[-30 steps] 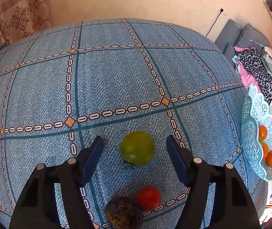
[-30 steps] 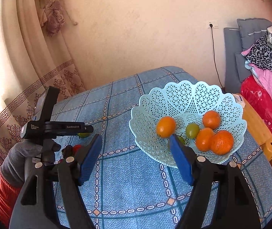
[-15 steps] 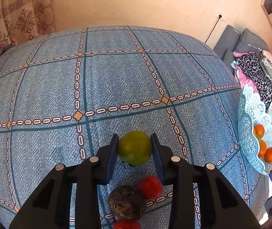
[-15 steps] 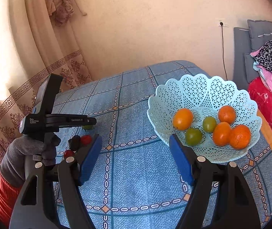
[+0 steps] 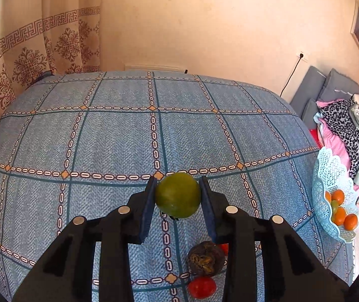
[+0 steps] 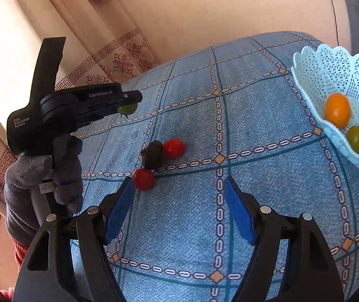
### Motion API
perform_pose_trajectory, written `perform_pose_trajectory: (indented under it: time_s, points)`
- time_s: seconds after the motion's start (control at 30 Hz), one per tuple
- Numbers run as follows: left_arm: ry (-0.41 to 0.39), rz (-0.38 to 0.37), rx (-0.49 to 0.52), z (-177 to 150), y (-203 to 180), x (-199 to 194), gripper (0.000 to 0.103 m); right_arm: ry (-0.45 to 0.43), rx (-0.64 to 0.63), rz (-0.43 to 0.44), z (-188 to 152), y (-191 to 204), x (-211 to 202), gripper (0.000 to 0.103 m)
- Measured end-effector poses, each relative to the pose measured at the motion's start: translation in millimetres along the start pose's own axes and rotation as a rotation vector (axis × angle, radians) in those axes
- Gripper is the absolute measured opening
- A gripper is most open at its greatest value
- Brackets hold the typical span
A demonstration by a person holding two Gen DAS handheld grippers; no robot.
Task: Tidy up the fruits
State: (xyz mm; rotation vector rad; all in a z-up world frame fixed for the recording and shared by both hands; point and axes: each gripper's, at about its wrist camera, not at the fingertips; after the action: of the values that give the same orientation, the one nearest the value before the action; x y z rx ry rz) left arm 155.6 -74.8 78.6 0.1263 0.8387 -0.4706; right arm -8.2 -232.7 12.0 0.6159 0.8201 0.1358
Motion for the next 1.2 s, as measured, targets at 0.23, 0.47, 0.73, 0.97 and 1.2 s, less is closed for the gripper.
perform_pose_trajectory:
  time_s: [0.23, 0.47, 0.73, 0.97, 1.2]
  points:
    - [-0.014, -0.009, -0.053, -3.3, 17.4, -6.3, 0.034, 0.064, 0.019, 0.038, 4.8, 17.5, 37.4, 0.07]
    - [-0.021, -0.009, -0.091, -5.3, 33.3, -8.1, 0.034, 0.09, 0.036, 0.036, 14.9, 29.5, 70.2, 0.066]
    - [-0.005, -0.019, -0.119, -7.5, 40.3, 0.3, 0.035, 0.07, 0.008, -0.014, 26.4, 43.9, 95.6, 0.056]
    - [-0.011, -0.01, -0.118, -8.5, 40.7, 0.7, 0.035, 0.031, -0.076, -0.117, 28.1, 54.2, 107.6, 0.037]
    - [-0.027, -0.016, -0.122, -7.5, 40.2, -5.1, 0.034, 0.006, -0.084, -0.115, 20.5, 52.3, 88.7, 0.037]
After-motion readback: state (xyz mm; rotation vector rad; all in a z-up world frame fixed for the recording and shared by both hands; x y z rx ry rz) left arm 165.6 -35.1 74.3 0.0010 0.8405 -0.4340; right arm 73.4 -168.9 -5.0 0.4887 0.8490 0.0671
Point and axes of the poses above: each gripper's, at about its wrist camera, not at the fingertips, and x roughly the way its jaws point, y to its left, z to its top, and after that the axes turned 8 degrees about x, right-handed
